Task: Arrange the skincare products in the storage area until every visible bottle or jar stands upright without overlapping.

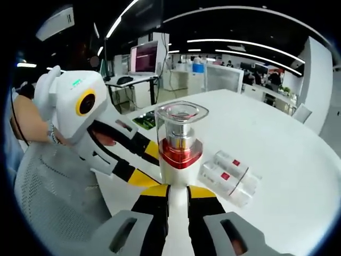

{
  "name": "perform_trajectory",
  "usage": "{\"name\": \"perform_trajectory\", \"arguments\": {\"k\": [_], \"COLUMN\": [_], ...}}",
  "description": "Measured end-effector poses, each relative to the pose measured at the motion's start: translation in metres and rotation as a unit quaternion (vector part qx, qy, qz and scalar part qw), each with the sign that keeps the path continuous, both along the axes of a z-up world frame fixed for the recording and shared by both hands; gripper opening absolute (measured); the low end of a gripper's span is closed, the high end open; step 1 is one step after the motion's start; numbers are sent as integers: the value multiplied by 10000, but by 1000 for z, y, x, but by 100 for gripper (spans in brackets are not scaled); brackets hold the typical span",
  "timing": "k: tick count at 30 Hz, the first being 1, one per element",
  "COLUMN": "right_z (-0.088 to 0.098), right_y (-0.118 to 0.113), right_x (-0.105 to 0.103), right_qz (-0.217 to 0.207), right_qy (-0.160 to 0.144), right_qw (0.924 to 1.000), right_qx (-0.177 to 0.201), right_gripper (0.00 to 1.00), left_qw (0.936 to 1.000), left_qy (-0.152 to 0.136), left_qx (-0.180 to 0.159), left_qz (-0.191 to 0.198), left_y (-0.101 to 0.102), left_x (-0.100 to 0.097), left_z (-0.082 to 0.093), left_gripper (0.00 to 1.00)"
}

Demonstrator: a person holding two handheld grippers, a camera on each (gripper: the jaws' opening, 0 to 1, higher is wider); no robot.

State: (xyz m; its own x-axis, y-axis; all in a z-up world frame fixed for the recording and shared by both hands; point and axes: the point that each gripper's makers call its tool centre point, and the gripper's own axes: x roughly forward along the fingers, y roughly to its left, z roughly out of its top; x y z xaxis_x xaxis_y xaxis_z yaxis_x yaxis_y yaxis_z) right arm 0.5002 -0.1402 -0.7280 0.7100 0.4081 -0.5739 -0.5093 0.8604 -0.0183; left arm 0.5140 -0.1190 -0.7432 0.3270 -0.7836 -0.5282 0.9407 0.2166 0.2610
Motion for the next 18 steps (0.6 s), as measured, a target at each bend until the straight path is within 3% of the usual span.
{"name": "perform_trajectory", "arguments": {"k": [6, 9, 11, 13, 17, 18], "right_z": [1, -5, -10, -8, -5, -4], "right_y": [0, -4, -7, -11, -25, -28], "right_x": [1, 0, -1, 0, 0, 1], "right_qz": [19, 7, -4, -41, -137, -179], "right_qy": [-24, 85, 223, 240, 246, 254], "right_qw": [10000, 9998, 9996, 9996, 9994, 9994], "right_qx": [-28, -151, -194, -118, -186, -169], "right_gripper": [6, 7, 9, 12, 12, 13], "left_qw": [9999, 9962, 9962, 9964, 9920, 9915], "left_qy": [49, 648, 534, 555, 1092, 1111], "left_qx": [49, 452, 638, 617, 522, 541], "left_qz": [-88, -374, -277, -186, 373, 405], "left_y": [0, 10, 20, 27, 44, 46], "left_x": [-2, -18, -11, -7, 4, 5], "left_z": [-2, -17, -20, -17, -18, -18], "left_gripper": [18, 25, 27, 25, 26, 26]}}
